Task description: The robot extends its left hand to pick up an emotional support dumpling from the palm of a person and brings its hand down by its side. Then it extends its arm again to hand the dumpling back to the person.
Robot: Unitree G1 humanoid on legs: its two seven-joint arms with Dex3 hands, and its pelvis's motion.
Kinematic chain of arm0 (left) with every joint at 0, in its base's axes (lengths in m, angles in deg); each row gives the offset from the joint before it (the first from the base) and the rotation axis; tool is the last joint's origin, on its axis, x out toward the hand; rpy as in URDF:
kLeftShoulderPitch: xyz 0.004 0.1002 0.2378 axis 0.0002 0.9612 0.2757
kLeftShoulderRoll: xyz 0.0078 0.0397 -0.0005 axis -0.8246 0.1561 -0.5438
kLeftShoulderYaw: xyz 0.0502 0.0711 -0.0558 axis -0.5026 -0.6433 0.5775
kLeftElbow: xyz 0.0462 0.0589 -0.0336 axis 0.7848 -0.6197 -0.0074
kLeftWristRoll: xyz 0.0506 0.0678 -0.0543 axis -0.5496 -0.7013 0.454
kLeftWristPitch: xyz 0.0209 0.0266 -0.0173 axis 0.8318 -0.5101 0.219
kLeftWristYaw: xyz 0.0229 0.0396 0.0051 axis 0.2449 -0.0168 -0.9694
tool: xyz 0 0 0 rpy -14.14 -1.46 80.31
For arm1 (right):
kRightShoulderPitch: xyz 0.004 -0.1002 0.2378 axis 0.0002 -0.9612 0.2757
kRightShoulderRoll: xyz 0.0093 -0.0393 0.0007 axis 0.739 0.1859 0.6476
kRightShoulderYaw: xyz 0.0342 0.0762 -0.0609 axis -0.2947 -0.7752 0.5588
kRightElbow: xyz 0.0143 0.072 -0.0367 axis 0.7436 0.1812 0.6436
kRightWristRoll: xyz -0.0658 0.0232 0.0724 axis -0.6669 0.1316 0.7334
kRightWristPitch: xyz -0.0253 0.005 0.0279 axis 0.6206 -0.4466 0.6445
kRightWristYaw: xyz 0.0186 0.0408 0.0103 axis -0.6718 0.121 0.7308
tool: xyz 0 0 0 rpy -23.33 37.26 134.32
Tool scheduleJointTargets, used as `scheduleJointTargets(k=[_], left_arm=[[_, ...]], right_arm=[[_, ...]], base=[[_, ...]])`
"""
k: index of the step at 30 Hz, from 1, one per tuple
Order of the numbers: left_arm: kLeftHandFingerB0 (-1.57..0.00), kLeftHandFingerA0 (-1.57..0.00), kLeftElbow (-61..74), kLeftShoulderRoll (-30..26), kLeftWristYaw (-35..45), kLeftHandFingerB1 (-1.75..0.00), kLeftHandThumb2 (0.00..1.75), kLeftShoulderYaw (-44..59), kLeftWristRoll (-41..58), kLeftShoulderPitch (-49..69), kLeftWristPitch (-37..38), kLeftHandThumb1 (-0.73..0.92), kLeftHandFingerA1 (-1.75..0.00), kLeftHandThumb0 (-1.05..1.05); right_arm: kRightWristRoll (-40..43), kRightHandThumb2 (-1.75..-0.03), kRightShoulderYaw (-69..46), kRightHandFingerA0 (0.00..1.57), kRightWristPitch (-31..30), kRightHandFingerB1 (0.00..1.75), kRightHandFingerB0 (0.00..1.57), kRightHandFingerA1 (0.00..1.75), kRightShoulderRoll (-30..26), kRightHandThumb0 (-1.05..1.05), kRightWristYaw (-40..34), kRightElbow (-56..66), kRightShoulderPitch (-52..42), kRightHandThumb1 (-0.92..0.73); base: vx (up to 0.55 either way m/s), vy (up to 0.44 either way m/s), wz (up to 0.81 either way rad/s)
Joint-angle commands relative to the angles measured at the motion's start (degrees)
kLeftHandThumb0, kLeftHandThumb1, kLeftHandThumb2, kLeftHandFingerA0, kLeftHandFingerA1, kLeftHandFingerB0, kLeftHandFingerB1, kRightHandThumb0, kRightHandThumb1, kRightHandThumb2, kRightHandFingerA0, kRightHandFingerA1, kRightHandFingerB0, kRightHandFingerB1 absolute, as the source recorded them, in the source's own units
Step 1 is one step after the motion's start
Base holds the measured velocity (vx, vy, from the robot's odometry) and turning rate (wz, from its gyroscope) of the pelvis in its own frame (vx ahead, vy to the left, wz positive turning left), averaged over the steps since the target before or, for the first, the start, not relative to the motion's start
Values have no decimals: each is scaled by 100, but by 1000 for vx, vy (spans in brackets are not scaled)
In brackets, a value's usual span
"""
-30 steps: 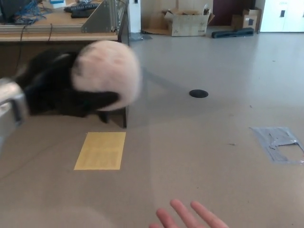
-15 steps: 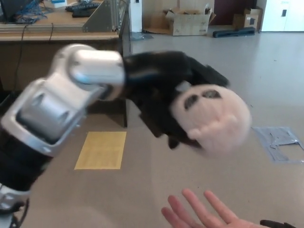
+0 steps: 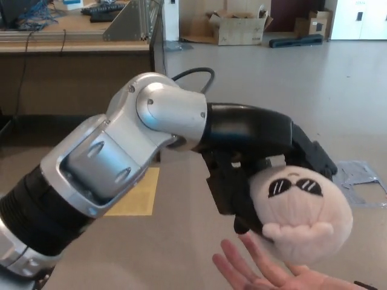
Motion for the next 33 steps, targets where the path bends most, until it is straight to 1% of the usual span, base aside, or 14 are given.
scheduleJointTargets(k=[1, 8, 9, 10, 11, 14, 15, 19, 23, 24, 27, 30, 32, 33], left_arm=[[-93, -111, 136, -150, 351, -91, 86, -182, -440, 150, 222, 67, -102, -15], [-93, -111, -92, -186, 632, -76, 73, -373, -863, -137, 478, 72, -99, -19], [-48, -87, -323, -223, 571, -35, 60, -439, -1190, -407, 612, 65, -61, -33], [-48, -87, -427, -235, 550, -35, 60, -463, -1338, -522, 674, 65, -61, -33], [-14, -79, -595, -244, 693, -38, 72, -505, -1385, -711, 649, 41, -73, -59], [-8, -77, -825, -210, 884, -23, 55, -588, -1445, -933, 583, 45, -69, -61], [0, -12, -1191, -118, 1152, -5, 79, -702, -1504, -1322, 520, 37, -35, -63], [-3, -4, -1719, 5, 1592, -2, 69, -869, -1601, -1822, 571, 28, -16, -77], [0, -4, -1995, 106, 1814, -10, 54, -904, -1651, -2007, 651, 40, -29, -83], [0, -20, -2105, 164, 1975, -2, 79, -892, -1599, -2081, 559, 36, -44, -62], [0, -27, -2311, 255, 2309, -11, 60, -851, -1514, -2211, 446, 34, -37, -83], [0, -8, -2355, 265, 2404, -6, 80, -817, -1564, -2230, 506, 37, -33, -63], [0, -16, -2337, 231, 2496, -9, 60, -790, -1590, -2219, 550, 39, -32, -80], [0, -9, -2329, 225, 2512, -7, 80, -782, -1606, -2207, 551, 37, -32, -63]], right_arm=[[-179, -62, 96, 85, 144, 43, 56, 112, -88, -41, -130, -24, 59, -74], [-220, -61, 146, 81, -15, 43, 54, 113, -105, -36, -261, 0, 144, -73], [-131, -60, 95, 93, -94, 36, 46, 52, -90, -36, -204, -56, 246, -66], [-94, -60, 72, 93, -127, 36, 46, 52, -83, -36, -179, -81, 291, -66], [-99, -60, 67, 93, -137, 34, 43, 51, -78, -39, -206, -63, 298, -66], [-81, -60, 44, 92, -195, 34, 42, 51, -58, -38, -219, -49, 307, -66], [-54, -61, 29, 88, -244, 34, 40, 52, -40, -39, -213, -26, 308, -66], [3, -60, -16, 87, -285, 34, 42, 53, -5, -38, -174, -64, 380, -65], [-7, -60, -39, 87, -287, 34, 42, 52, -6, -38, -170, -104, 422, -65], [9, -59, -53, 86, -302, 34, 44, 52, 0, -38, -154, -101, 431, -65], [0, -60, -49, 86, -319, 34, 43, 52, 1, -37, -126, -59, 435, -65], [13, -60, -61, 87, -362, 34, 43, 52, 3, -36, -123, -41, 448, -65], [24, -60, -78, 87, -444, 34, 43, 53, 9, -36, -142, -15, 466, -65], [38, -59, -86, 86, -434, 34, 44, 53, 13, -36, -119, -28, 476, -64]], base=[[0, 0, 0], [0, 0, 0], [0, 0, 0], [0, 0, 0], [0, 0, 0], [0, 0, 0], [0, 0, 0], [0, 0, 0], [0, 0, 0], [0, 0, 0], [0, 0, 0], [0, 0, 0], [0, 0, 0], [0, 0, 0]])
